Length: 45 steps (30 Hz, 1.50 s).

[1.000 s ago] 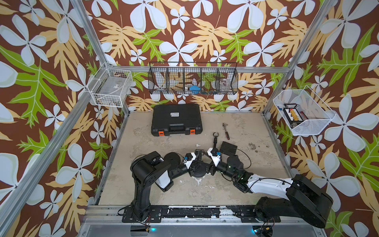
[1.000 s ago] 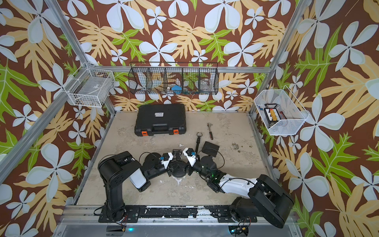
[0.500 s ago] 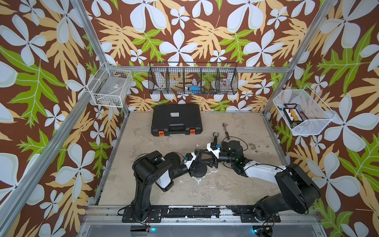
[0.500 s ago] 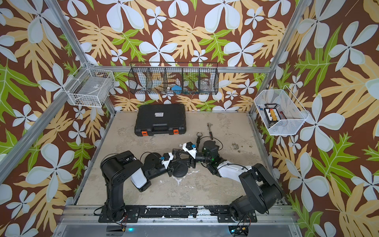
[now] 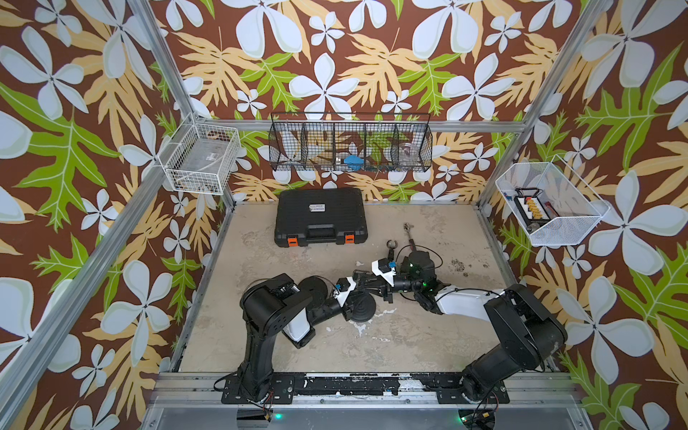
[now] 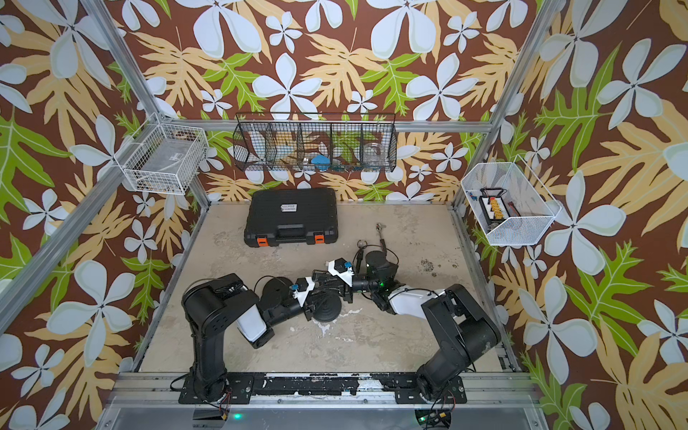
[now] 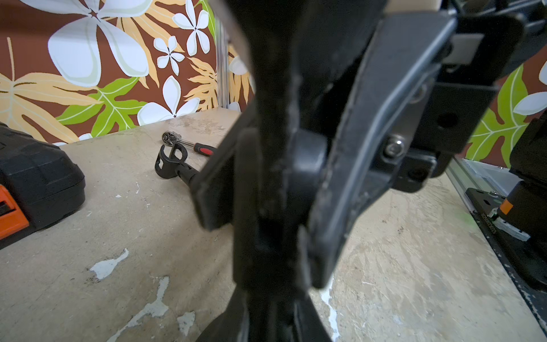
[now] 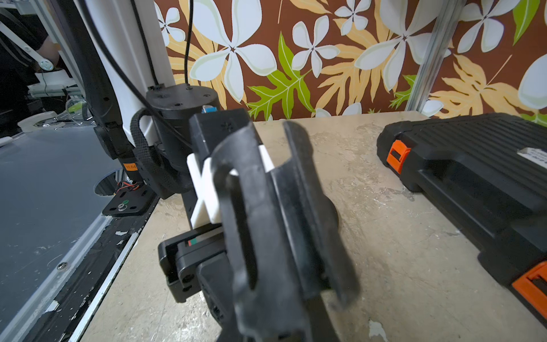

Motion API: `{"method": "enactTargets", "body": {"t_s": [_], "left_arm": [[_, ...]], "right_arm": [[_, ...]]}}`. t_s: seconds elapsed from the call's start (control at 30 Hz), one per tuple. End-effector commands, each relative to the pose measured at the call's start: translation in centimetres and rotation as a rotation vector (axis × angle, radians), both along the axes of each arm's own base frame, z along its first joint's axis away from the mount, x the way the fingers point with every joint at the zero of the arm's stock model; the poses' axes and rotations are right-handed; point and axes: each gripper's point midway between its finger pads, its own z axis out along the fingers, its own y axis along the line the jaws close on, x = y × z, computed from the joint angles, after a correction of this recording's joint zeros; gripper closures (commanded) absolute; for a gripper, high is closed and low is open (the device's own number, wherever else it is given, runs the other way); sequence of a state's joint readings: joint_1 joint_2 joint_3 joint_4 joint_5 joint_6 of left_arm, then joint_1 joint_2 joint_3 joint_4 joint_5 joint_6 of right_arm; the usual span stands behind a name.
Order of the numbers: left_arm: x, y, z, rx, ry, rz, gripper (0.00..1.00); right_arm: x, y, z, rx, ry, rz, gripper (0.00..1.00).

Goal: Assemble a microphone stand
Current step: Screw the microphone stand pole into the microphone stand base.

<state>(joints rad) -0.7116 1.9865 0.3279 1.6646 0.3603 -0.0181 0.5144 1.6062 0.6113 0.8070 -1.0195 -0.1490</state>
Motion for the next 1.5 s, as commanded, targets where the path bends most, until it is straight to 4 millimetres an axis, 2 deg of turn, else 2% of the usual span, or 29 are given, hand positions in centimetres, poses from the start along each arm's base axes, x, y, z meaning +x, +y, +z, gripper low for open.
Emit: {"method": "enactTargets", "body": {"t_s": [0.0,0.1,0.27,0.5,0.6,0.77,0.87,0.9,1.0,1.1,1.3,1.37,1.47], "left_arm": [[0.0,0.3,1.8,-0.076,-0.036,0.016,0.92],[0.0,0.3,2.1,-0.082,-0.036,0.016,0.89],[-0.2,0.4,2.5,-0.091,-0.043,0.017,0.88],[-0.2,0.5,2.9,-0.106,-0.047,0.017,0.82],[-0.2,0.4,3.1,-0.109,-0.052,0.015,0.78],[-0.2,0.3,3.3,-0.114,-0.057,0.012,0.76],[-0.2,0.3,3.3,-0.112,-0.057,0.007,0.85],[-0.2,0.2,3.2,-0.111,-0.056,0.006,0.88],[-0.2,0.3,2.9,-0.103,-0.052,0.011,0.91],[-0.1,0.4,2.7,-0.097,-0.051,0.015,0.92],[-0.1,0.5,2.4,-0.088,-0.047,0.02,0.92],[-0.1,0.5,2.1,-0.086,-0.039,0.018,0.92],[-0.2,0.4,2.0,-0.087,-0.037,0.015,0.93]], "right_arm": [[-0.5,-0.1,-0.6,0.016,0.065,-0.03,1.0],[-0.2,-0.6,-1.5,0.018,0.069,-0.158,1.0],[1.7,-2.2,-3.1,-0.016,0.1,-0.532,1.0],[1.3,-4.8,-4.7,-0.116,0.056,-1.027,1.0],[0.6,-4.3,-5.0,-0.156,0.026,-1.094,1.0],[0.0,-2.3,-4.8,-0.169,0.013,-1.047,1.0],[-0.4,-1.4,-4.7,-0.16,0.016,-0.994,1.0],[-0.5,-1.1,-4.6,-0.158,0.017,-0.976,0.96],[-0.9,-0.5,-3.9,-0.148,0.011,-0.903,0.62],[-0.9,-0.6,-3.1,-0.118,0.054,-0.792,0.41],[-2.5,-2.0,0.4,-0.022,0.0,-0.464,0.32],[-2.9,-2.5,1.1,0.006,-0.011,-0.354,0.32],[-2.5,-3.1,1.6,0.025,0.009,-0.242,0.33]]}}
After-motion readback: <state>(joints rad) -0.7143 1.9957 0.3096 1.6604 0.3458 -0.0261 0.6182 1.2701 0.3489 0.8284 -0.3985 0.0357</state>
